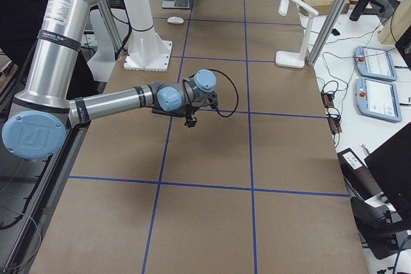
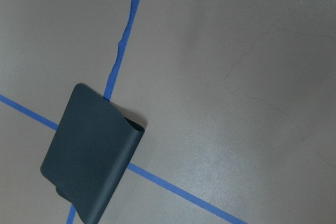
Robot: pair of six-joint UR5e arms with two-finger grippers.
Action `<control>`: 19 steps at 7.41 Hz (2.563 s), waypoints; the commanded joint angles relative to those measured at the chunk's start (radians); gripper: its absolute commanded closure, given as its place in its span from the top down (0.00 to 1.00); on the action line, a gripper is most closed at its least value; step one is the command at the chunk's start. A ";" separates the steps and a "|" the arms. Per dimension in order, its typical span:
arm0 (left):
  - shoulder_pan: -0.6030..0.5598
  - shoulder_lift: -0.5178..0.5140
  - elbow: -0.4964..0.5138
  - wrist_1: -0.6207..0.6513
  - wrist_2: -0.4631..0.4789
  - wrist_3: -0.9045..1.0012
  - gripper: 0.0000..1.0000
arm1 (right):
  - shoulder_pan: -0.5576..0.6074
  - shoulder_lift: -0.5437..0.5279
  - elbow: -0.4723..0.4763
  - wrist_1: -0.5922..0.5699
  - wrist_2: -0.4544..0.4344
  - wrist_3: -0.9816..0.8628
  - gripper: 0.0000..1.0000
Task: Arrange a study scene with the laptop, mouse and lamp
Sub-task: 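Lower the left gripper toward the open silver laptop near the robot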
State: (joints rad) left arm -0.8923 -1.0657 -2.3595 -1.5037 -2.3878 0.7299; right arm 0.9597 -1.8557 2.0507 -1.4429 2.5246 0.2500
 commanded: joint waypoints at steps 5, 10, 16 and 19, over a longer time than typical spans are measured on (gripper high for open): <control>0.006 -0.031 0.040 -0.001 0.001 0.008 0.82 | 0.001 0.007 -0.003 -0.001 -0.001 0.000 1.00; -0.005 -0.031 0.029 -0.020 0.007 0.009 0.67 | -0.001 0.007 -0.003 0.001 -0.001 0.000 1.00; -0.016 -0.033 0.026 -0.027 0.007 0.016 0.26 | -0.001 0.007 -0.003 0.001 -0.001 -0.002 1.00; -0.020 -0.033 0.026 -0.041 0.007 0.016 0.24 | -0.001 0.007 -0.001 0.001 -0.001 -0.002 1.00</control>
State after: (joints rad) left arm -0.9110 -1.0973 -2.3327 -1.5418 -2.3807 0.7455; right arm 0.9589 -1.8485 2.0486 -1.4420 2.5234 0.2485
